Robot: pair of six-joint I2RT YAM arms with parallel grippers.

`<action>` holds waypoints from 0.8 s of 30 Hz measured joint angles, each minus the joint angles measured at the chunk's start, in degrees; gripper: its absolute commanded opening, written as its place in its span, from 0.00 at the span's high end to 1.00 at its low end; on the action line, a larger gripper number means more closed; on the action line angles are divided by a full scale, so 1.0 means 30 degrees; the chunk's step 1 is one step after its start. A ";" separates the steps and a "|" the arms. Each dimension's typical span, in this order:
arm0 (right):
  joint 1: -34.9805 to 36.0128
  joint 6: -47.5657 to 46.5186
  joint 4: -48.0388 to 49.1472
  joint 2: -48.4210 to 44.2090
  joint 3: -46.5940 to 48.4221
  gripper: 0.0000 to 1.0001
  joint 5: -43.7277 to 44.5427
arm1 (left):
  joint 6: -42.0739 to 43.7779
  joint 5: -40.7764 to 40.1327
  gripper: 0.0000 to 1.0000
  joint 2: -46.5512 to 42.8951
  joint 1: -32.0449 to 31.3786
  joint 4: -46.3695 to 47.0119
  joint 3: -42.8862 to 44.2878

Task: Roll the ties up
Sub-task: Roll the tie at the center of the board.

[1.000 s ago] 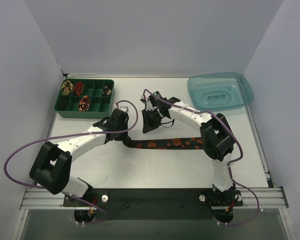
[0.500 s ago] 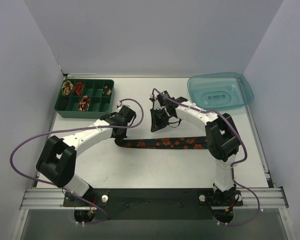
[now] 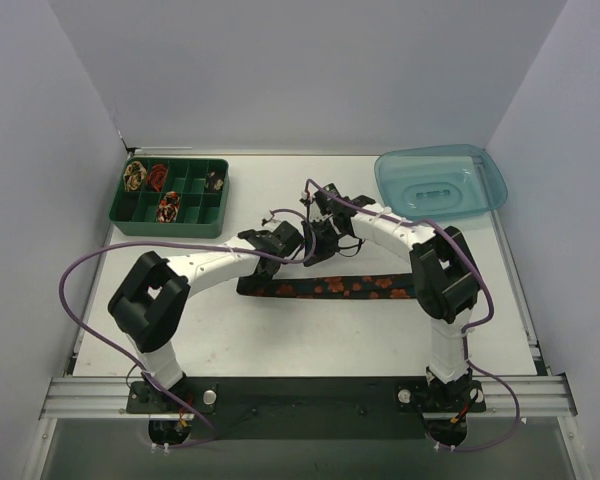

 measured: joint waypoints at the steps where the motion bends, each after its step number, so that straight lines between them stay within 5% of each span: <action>1: -0.0007 -0.0007 -0.0022 0.0000 -0.0044 0.97 0.0000 | -0.0073 0.0015 1.00 0.0102 -0.0095 0.0007 0.0044; 13: -0.0109 -0.0080 -0.0015 0.0007 -0.0073 0.97 -0.0015 | -0.1035 0.2047 0.83 0.0386 -0.0233 0.1974 -0.0437; 24: -0.0109 -0.0095 -0.0015 0.0007 -0.0073 0.97 -0.0022 | -0.1719 0.4014 0.51 0.0044 0.0342 0.4903 -0.1654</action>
